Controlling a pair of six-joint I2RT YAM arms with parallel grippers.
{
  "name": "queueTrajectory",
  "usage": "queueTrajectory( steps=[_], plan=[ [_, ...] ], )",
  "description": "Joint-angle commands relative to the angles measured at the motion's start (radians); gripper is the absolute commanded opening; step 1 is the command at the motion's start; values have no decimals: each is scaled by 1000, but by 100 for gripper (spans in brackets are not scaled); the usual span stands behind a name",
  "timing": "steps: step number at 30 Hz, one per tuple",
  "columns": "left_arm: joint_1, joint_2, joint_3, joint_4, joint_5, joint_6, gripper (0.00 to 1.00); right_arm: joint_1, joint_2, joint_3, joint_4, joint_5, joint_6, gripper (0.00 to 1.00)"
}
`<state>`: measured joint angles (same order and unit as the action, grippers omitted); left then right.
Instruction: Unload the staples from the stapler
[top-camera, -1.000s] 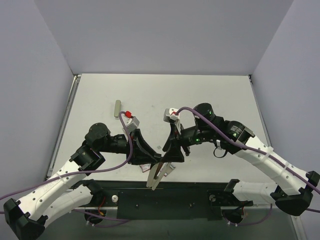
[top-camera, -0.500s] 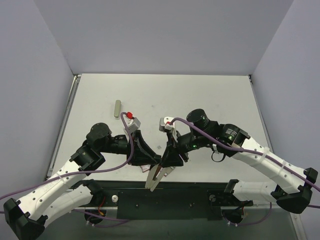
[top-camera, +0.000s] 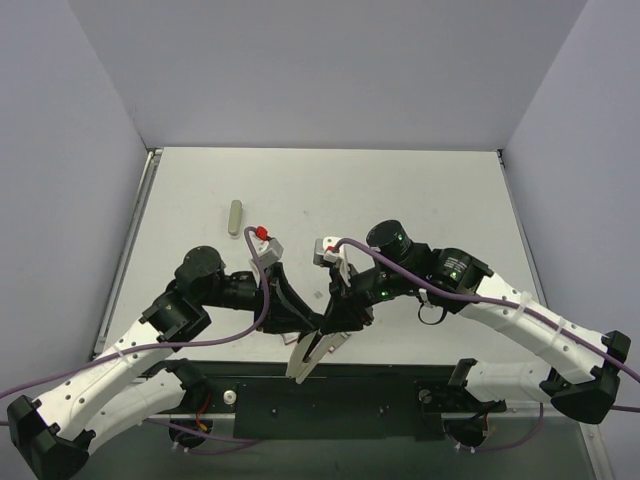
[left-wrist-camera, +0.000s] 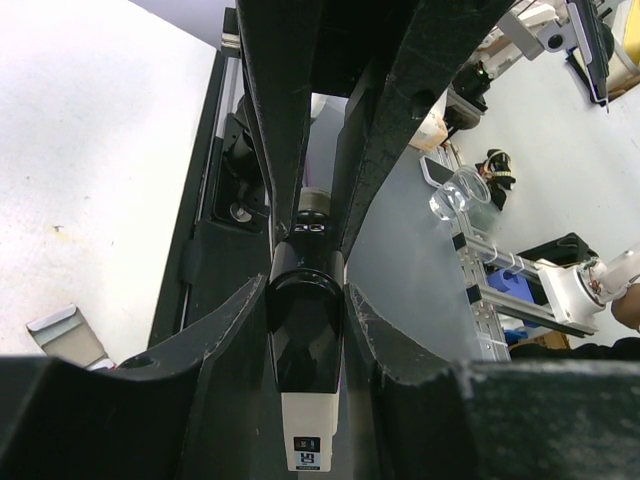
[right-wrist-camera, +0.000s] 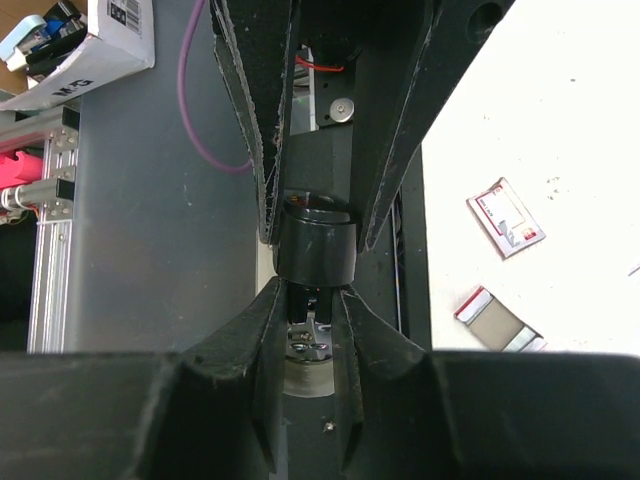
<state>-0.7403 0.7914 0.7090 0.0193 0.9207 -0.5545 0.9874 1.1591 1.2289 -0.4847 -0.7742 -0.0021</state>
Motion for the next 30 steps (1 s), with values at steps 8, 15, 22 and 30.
queueTrajectory(
  steps=[8, 15, 22, 30],
  plan=[
    [-5, -23, 33, 77, -23, -16, 0, 25, -189, -262, 190, 21, 86, 0],
    [-10, -20, 43, 87, -42, -13, 0, 27, -236, -319, 224, 39, 134, 0],
    [-11, -64, 58, 51, -108, 13, 0, 30, -311, -405, 241, 92, 168, 0],
    [-11, -23, 52, 113, -71, 1, 0, 30, -326, -408, 284, 165, 215, 8]
  ],
)
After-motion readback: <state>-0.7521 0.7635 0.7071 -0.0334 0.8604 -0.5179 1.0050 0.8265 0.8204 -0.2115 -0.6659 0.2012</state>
